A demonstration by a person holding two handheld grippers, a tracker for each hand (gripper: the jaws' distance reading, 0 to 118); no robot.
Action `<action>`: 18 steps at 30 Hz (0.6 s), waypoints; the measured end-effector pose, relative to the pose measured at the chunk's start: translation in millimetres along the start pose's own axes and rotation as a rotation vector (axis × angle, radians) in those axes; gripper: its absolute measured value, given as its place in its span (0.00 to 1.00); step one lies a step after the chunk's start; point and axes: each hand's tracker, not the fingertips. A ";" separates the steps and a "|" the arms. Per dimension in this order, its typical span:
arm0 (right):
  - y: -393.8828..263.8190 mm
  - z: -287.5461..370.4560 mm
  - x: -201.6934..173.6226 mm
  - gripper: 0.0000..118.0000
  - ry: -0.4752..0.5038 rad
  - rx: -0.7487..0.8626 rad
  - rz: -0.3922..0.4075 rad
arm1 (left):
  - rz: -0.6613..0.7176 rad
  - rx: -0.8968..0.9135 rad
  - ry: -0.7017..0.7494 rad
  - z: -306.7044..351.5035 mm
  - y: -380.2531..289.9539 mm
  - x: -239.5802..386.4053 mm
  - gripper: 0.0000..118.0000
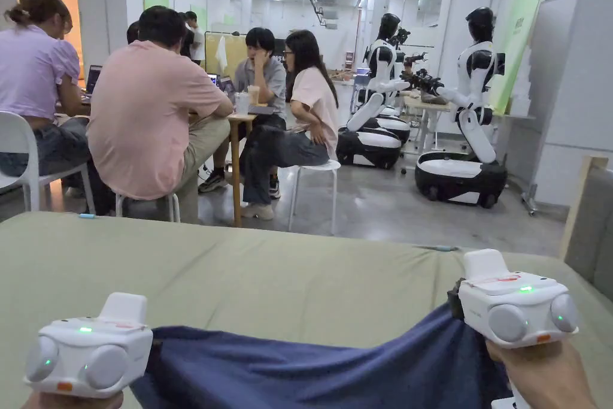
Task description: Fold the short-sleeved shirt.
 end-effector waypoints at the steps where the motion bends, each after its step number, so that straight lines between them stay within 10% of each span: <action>1: 10.4 7.4 7.5 0.02 -0.036 0.030 -0.001 | 0.006 0.044 0.015 0.5 18.1 0.5 0.00; 18: 219.1 13.8 118.8 0.02 -0.231 0.360 -0.068 | -0.073 0.317 0.196 13.7 292.9 21.4 0.00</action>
